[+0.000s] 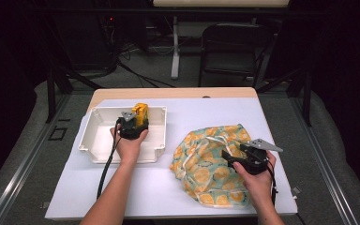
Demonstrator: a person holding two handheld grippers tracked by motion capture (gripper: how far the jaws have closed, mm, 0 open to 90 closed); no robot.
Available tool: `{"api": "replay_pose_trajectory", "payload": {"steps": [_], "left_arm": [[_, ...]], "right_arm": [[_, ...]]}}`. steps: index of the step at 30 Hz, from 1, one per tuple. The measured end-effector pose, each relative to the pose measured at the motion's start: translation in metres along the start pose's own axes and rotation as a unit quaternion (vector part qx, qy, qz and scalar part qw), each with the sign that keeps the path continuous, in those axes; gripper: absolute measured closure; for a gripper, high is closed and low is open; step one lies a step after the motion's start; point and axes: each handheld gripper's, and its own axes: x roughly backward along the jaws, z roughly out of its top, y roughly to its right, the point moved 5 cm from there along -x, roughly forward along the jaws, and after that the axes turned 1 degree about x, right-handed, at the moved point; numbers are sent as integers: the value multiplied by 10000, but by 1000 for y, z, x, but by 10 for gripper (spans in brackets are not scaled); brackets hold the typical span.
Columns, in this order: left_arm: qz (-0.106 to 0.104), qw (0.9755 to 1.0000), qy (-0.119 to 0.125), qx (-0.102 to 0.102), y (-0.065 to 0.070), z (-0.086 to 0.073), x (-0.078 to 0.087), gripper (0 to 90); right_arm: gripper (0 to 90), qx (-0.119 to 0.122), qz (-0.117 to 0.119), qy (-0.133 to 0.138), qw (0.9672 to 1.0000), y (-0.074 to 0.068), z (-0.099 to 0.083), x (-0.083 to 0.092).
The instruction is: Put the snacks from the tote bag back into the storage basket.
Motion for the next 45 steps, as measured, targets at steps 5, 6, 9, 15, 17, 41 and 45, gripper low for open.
{"api": "replay_pose_trajectory", "payload": {"steps": [5,6,9,15,17,41,45], "left_arm": [[-12,10000,-29,1,0,0,0,499],[-13,10000,-33,7,0,-1,0,498],[-45,9999,-87,37,0,-1,0,491],[-180,9998,34,122,1,3,5,445],[-225,9997,45,82,2,3,7,376],[-189,9995,225,93,14,-21,88,724],[-617,9979,186,-61,22,-22,89,900]], "right_arm": [[172,-19,-6,14,10000,0,0,0],[172,-44,-14,43,10000,0,0,0],[173,-23,1,-3,10000,1,0,0],[173,-19,5,3,10000,1,0,0],[174,-49,4,27,10000,2,0,0],[172,10,-41,6,10000,0,0,1],[173,15,-42,-3,10000,0,-1,1]]}}
